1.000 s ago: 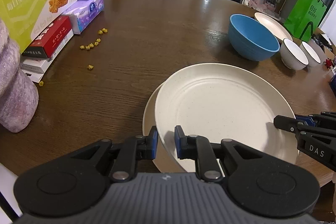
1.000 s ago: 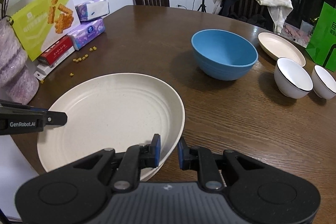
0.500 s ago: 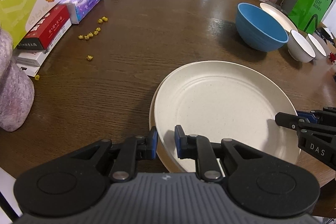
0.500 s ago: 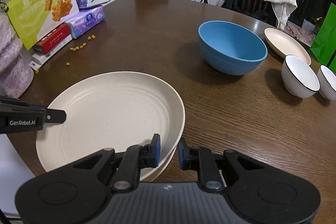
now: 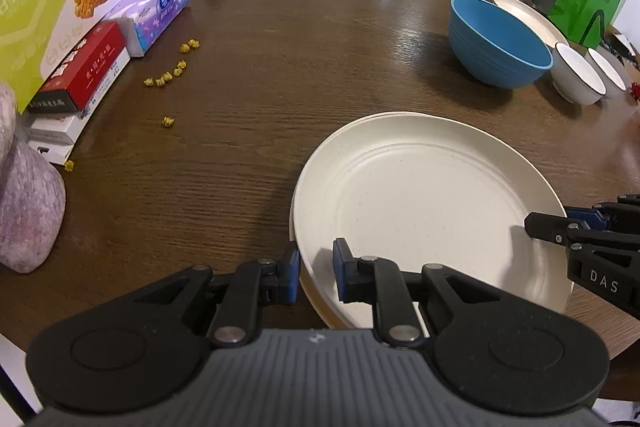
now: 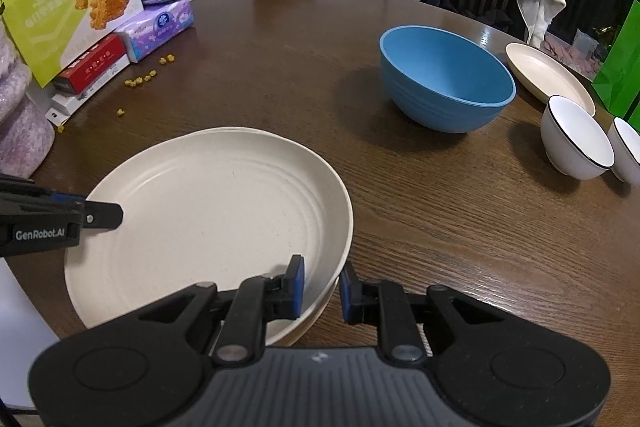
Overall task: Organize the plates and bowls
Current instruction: 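Lower the held cream plate onto the placed cream plate with both tools, then open both tools to release the stacked plate rim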
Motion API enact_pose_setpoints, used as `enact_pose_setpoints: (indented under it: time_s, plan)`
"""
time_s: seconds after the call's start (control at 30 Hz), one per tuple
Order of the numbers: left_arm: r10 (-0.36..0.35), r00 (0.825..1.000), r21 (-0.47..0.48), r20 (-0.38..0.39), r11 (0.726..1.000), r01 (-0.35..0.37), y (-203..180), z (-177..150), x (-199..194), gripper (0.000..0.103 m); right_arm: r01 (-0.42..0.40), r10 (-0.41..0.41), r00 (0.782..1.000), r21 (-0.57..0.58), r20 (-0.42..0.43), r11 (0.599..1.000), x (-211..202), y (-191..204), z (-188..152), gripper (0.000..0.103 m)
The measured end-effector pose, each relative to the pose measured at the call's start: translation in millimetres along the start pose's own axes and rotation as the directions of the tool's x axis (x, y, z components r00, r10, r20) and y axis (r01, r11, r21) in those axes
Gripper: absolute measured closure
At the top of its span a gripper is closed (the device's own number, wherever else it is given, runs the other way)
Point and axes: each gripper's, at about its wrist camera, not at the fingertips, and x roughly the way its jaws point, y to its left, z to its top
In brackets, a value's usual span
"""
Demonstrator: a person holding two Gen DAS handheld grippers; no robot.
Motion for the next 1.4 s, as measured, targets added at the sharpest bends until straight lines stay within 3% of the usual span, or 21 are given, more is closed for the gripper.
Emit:
enact_pose_setpoints:
  time_s: [0.5,1.23,1.3,1.4]
  plan:
    - [0.061,0.997,0.107,0.042,0.992,-0.065,-12.9,-1.3,-0.4,0.084,0.043,-0.043,0.999,-0.056,-0.001,0.998,4.9,11.7,0.5,0.082]
    - [0.096,0.995,0.155,0.025,0.983,-0.098,-15.9,-3.6,12.1,0.084,0.082,-0.087,0.994,-0.084,-0.063,0.993,21.7,19.4,-0.5,0.08]
    - [0.092,0.995,0.152,0.027,0.984,-0.095,-15.4,-3.1,11.5,0.079,0.077,-0.082,0.995,-0.077,-0.063,0.994,21.6,18.4,-0.2,0.08]
    - [0.083,0.996,0.146,0.044,0.985,-0.088,-15.5,-3.0,7.0,0.06,0.065,-0.069,0.996,-0.061,-0.064,0.996,21.0,15.3,-0.3,0.077]
